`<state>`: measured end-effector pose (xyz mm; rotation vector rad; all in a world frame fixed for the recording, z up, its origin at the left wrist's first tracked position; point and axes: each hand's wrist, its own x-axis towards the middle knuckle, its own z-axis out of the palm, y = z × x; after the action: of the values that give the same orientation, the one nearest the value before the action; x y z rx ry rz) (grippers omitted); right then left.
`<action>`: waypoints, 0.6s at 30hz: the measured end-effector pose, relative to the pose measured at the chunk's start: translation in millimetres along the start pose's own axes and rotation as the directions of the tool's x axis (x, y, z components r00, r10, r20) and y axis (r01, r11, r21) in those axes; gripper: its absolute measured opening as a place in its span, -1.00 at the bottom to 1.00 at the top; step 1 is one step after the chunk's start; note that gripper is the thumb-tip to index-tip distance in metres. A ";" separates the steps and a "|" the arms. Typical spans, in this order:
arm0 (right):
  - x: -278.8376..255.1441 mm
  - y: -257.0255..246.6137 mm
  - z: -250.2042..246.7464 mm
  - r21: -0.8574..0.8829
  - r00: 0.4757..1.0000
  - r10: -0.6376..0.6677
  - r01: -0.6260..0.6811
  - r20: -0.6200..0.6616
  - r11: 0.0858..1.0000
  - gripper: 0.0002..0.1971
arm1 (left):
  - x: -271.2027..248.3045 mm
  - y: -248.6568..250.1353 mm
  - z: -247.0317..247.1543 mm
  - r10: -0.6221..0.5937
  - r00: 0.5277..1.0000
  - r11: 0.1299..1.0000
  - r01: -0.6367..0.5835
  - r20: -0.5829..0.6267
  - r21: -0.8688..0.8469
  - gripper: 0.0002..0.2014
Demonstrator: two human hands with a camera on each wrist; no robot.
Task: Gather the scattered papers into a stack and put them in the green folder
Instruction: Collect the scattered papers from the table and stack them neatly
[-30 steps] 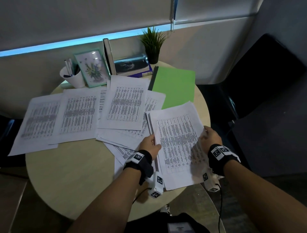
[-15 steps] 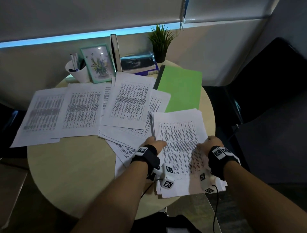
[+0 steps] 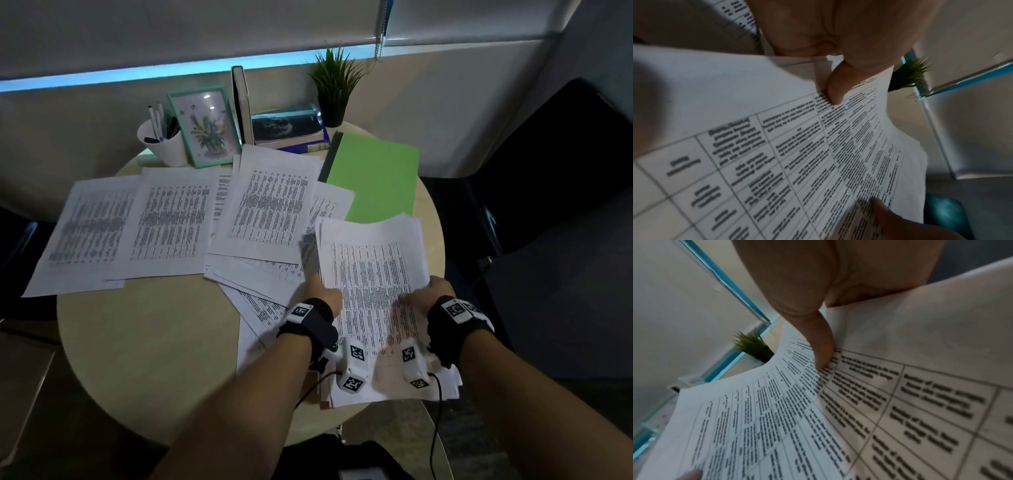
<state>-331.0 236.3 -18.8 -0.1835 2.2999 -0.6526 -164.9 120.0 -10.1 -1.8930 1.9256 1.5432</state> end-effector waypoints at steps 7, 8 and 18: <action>-31.5 -78.5 -0.6 0.129 0.939 -0.333 0.342 -0.085 0.931 -0.56 | 0.0 22.9 -60.5 0.165 0.976 0.925 -0.204 -0.145 -0.320 -0.63; -39.2 -92.7 4.5 0.171 0.919 -0.384 0.394 -0.091 0.903 -0.57 | -1.0 23.3 -75.9 0.189 0.962 0.908 -0.247 -0.198 -0.338 -0.60; -135.0 -202.8 105.2 0.466 0.727 -0.686 0.619 -0.035 0.632 -0.58 | -18.7 -28.5 -241.3 0.200 0.787 0.785 -0.486 -0.584 -0.385 -0.62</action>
<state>-172.4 61.4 102.6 -0.8506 1.8273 -1.4740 2.9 -12.4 107.0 -2.4878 2.3865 1.9906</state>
